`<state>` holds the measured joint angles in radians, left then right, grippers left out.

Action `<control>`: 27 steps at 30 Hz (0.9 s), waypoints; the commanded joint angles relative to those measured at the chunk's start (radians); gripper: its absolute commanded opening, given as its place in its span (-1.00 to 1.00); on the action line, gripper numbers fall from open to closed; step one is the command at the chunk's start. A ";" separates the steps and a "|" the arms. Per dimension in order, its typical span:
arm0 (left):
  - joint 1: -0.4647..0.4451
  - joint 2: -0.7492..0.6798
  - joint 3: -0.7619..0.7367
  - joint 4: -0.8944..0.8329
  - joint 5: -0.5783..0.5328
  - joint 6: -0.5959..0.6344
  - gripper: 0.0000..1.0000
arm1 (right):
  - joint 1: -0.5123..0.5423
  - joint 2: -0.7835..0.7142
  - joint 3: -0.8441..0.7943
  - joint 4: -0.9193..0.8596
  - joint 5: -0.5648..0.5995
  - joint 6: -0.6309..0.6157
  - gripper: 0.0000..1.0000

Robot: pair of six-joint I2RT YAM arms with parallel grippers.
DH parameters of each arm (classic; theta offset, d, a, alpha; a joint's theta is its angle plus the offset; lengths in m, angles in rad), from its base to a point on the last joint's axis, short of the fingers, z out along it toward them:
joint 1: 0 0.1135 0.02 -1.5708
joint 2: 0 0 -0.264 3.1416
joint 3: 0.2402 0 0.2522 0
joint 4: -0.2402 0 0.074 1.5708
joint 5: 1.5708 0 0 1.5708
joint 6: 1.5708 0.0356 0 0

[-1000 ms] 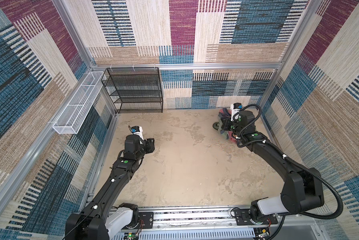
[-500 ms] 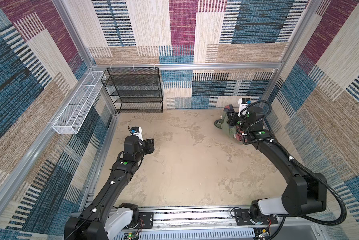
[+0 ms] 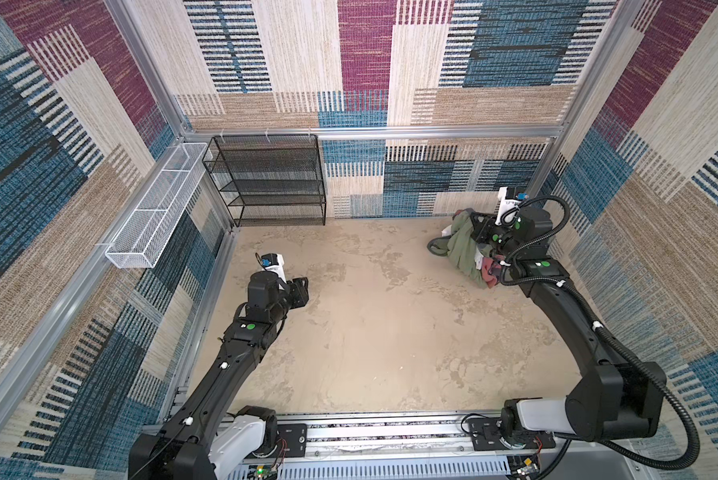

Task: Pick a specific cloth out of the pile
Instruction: 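Lift the green shirt with the right gripper, pulling it out of the pile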

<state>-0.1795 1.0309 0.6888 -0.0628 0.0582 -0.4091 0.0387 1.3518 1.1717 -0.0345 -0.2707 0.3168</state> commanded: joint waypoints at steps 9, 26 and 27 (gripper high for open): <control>0.000 -0.013 0.006 0.017 -0.006 -0.020 0.06 | -0.029 -0.041 0.046 0.061 -0.030 0.018 -1.00; 0.000 -0.027 0.007 0.015 -0.011 -0.017 0.06 | -0.029 -0.101 0.136 0.034 -0.016 0.010 -1.00; 0.000 -0.030 0.008 0.014 -0.012 -0.017 0.06 | -0.028 -0.103 0.142 0.034 -0.018 0.010 -1.00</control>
<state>-0.1795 1.0096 0.6903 -0.0635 0.0547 -0.4191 0.0109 1.2602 1.2922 -0.0410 -0.2836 0.3210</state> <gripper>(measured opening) 0.529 0.080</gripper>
